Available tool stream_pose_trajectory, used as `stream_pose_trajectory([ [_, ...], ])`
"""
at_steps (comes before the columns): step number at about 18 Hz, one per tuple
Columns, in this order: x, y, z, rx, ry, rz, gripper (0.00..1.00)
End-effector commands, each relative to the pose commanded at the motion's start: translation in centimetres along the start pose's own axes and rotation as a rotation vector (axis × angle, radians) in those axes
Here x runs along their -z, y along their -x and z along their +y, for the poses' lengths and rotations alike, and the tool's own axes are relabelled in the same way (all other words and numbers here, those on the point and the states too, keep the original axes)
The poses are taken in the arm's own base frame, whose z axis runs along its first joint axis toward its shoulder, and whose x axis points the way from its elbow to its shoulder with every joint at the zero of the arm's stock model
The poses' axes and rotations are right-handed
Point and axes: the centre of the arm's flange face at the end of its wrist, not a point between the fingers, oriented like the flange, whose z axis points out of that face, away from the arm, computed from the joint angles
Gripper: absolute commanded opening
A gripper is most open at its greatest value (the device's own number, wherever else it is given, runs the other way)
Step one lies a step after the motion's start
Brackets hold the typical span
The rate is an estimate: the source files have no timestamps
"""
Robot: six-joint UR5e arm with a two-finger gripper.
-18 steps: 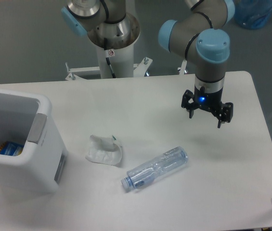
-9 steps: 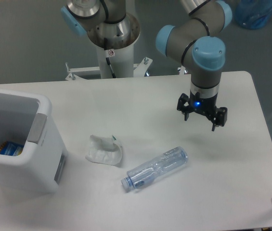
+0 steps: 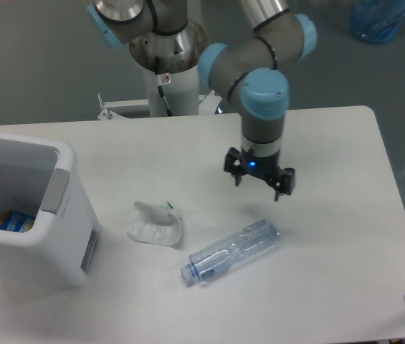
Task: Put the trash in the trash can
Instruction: 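Move the open gripper over the crumpled clear plastic wrapper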
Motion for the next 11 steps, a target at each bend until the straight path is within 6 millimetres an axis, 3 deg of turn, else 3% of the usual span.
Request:
stream_pose_trajectory([
  [3, -1.1, -3.4, -2.4, 0.002, 0.008, 0.022, 1.0],
  [11, -2.5, -9.8, -7.6, -0.11, -0.006, 0.036, 1.0],
])
